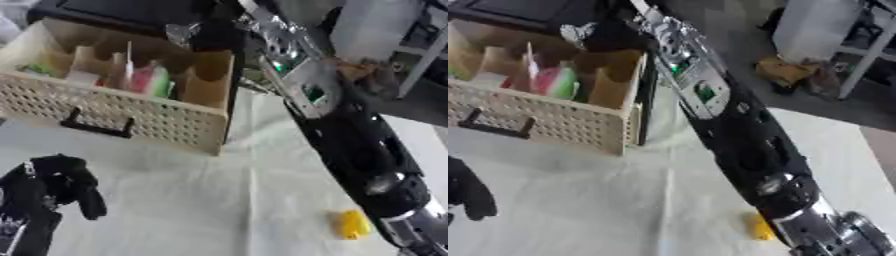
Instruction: Pick up objects from table and place into drawer.
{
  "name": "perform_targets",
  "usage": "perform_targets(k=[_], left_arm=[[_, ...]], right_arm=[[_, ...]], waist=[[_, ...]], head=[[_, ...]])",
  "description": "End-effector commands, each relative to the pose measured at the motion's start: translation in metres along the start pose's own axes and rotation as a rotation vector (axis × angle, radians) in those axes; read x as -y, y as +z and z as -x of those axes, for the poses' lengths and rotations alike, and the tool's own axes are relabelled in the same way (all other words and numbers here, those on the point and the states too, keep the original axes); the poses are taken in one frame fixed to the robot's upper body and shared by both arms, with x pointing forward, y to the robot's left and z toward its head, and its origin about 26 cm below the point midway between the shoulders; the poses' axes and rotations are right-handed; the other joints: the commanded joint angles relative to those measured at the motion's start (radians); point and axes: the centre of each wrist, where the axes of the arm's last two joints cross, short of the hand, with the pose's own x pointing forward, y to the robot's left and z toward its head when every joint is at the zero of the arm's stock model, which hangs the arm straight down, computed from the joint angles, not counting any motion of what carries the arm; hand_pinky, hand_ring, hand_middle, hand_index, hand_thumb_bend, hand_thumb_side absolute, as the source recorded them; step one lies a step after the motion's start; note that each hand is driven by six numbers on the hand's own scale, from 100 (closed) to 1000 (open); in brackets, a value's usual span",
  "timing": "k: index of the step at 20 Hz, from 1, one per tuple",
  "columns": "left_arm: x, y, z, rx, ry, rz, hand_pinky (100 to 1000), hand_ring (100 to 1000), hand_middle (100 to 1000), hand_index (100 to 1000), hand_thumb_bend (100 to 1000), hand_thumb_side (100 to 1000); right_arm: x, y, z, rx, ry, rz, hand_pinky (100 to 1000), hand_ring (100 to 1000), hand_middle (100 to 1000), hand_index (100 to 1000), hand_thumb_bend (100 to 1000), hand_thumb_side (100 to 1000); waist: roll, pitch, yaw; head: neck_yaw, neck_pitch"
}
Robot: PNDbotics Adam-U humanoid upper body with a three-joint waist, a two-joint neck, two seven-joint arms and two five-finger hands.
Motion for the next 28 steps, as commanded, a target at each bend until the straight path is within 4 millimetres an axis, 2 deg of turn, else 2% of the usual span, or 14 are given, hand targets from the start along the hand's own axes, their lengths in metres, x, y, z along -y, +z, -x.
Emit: perform_targets(k=[1,10,11,12,19,24,28], left_arm=[[-0.002,-0.001,-0.005,0.020,-0.015,-0.008,426,393,525,723,100,650],[-0.008,0.005,-0.005,0.030,-0.036,-0.035,425,393,525,723,100,652],[-0.008,0.005,-0.005,0.032,-0.038,-0.037,425,392,524,723,100,652],[-0.009,0.006,-0.005,0.035,-0.039,-0.039,425,392,525,724,100,651],[-0.016,0.011,-0.006,0.061,-0.079,-0.048,422,388,525,727,100,651],[-0.021,0.014,-0.007,0.078,-0.103,-0.054,410,379,522,728,100,645],[-0.025,0.016,-0.009,0.090,-0.130,-0.051,399,369,514,730,100,629]], right_arm=[[0.035,0.006,-0.009,0.030,0.003,0.081,475,572,288,715,476,425],[0.073,0.043,-0.015,0.011,-0.053,0.191,481,576,323,720,459,499],[0.077,0.048,-0.018,0.011,-0.063,0.207,482,577,329,720,408,623],[0.080,0.053,-0.021,0.013,-0.076,0.221,483,578,329,721,458,511],[0.099,0.091,-0.038,0.014,-0.136,0.322,490,585,358,718,456,544],[0.106,0.117,-0.047,0.000,-0.166,0.398,498,587,374,721,440,554],[0.106,0.134,-0.042,-0.014,-0.161,0.429,503,590,379,718,406,555]], waist=[[0.018,-0.031,-0.006],[0.042,-0.045,-0.036],[0.046,-0.047,-0.040],[0.051,-0.048,-0.045],[0.079,-0.059,-0.089],[0.097,-0.066,-0.122],[0.107,-0.069,-0.143]], head=[[0.028,0.009],[0.069,0.033],[0.073,0.037],[0.077,0.042],[0.102,0.071],[0.121,0.082],[0.143,0.089]])
